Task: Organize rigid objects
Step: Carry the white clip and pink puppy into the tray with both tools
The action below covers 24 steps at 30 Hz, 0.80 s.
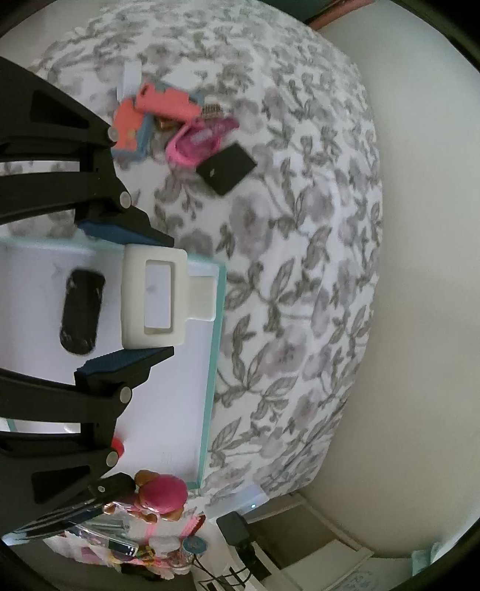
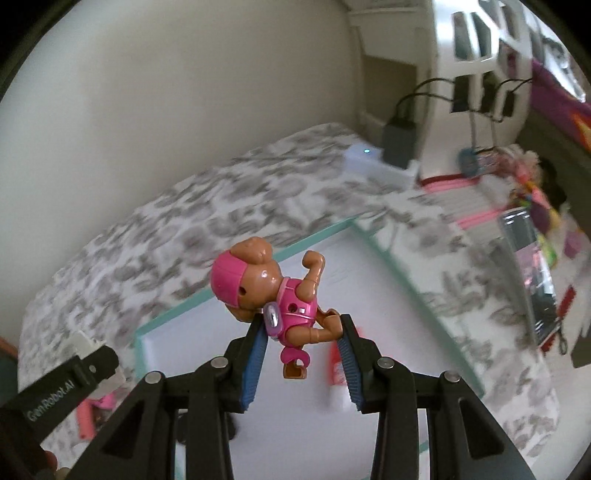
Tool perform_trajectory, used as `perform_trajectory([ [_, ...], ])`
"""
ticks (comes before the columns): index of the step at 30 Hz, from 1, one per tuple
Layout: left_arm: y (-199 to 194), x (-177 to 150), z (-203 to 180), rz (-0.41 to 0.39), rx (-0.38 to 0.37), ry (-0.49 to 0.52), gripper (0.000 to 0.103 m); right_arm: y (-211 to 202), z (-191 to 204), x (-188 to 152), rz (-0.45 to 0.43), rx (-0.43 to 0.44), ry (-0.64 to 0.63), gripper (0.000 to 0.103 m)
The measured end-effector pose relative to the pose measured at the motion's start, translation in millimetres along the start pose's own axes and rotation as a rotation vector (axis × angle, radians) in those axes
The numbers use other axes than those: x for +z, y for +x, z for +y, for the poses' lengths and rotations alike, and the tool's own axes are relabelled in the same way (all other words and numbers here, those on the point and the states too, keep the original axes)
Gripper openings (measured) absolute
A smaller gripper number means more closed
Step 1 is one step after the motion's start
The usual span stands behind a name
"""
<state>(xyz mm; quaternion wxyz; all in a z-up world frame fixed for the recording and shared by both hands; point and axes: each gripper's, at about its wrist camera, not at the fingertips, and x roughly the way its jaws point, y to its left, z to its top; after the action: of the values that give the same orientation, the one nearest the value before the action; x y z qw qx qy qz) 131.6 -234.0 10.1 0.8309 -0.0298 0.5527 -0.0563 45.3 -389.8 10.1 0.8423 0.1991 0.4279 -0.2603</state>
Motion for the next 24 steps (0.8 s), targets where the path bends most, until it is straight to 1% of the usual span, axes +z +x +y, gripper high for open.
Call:
perform_trajectory([
  [6, 15.1, -3.1, -11.0, -0.005, -0.027, 0.016, 0.052, 12.6, -1.6, 2.1, 0.01, -0.029, -0.015, 0.041],
  [11, 27.0, -5.6, -14.0, -0.02, -0.042, 0.041, 0.052, 28.7, 0.6, -4.1, 0.056, -0.044, -0.041, 0.041],
  [13, 34.5, -7.5, -16.0, -0.01, -0.064, 0.054, 0.052, 33.4, 0.5, -6.1, 0.073, -0.052, -0.049, 0.041],
  [17, 45.2, -9.7, -14.5, 0.02, -0.077, 0.044, 0.052, 41.0, 0.9, -9.7, 0.101, -0.054, -0.062, 0.041],
  [21, 46.3, -11.0, -14.4, 0.009, -0.069, 0.062, 0.052, 45.7, 2.2, -13.2, 0.124, -0.062, -0.076, 0.041],
  [24, 50.9, -13.3, -13.3, 0.026, -0.068, 0.065, 0.052, 48.3, 4.0, -15.1, 0.137, -0.063, -0.087, 0.041],
])
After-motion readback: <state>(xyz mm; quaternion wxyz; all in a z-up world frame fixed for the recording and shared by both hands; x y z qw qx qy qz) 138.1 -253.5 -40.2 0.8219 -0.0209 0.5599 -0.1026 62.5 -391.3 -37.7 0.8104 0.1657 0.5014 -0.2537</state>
